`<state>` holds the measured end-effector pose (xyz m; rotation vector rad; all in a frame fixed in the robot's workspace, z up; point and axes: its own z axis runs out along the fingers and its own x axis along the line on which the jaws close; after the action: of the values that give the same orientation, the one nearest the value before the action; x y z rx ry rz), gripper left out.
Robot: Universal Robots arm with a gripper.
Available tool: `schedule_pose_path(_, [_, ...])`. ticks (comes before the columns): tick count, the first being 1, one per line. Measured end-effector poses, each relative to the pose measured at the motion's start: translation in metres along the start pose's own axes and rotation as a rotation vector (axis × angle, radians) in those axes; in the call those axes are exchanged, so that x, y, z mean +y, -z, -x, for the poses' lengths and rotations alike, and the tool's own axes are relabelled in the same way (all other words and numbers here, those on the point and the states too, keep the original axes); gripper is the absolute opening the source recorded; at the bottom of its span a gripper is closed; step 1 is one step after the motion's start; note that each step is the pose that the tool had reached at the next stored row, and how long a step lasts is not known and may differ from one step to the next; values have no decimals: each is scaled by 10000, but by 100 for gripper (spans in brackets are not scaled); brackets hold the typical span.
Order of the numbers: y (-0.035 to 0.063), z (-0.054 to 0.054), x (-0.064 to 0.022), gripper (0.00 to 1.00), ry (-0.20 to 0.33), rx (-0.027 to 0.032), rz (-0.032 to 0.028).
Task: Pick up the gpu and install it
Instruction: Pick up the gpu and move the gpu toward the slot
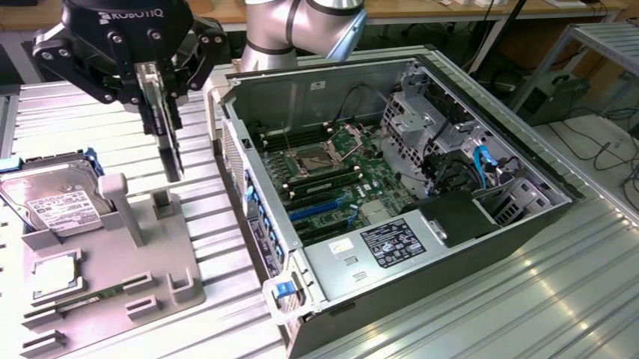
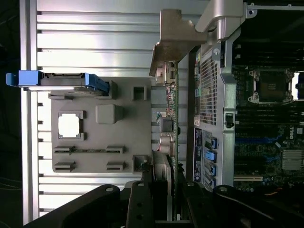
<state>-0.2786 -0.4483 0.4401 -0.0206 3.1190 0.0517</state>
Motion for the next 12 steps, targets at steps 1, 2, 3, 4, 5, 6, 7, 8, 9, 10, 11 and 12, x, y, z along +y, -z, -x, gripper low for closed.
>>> schedule_pose_path(1, [0, 21, 0, 28, 0, 0, 0])
schedule_pose_path(2, [-1, 39, 0, 28, -1, 0, 0])
schedule_pose_path(3, [-1, 64, -1, 28, -1, 0, -1])
schedule_pose_path(4, [-2, 91, -1, 28, -1, -1, 0])
schedule_pose_path(5, [-3, 119, -1, 28, -2, 0, 0])
schedule_pose_path(6, [-3, 152, -2, 28, -1, 1, -1])
schedule_pose_path(7, [-3, 183, -2, 28, -1, 1, -1])
schedule_pose_path(8, [-4, 211, -3, 28, 0, 0, 0])
schedule_pose_path(9, [-5, 240, -3, 28, 0, 0, -1])
schedule_pose_path(10, [-6, 269, -3, 28, 0, 1, 0])
schedule_pose_path(11, [-7, 302, -3, 28, 0, 0, 0])
schedule_pose_path(12, [-7, 329, -3, 28, -1, 0, 0])
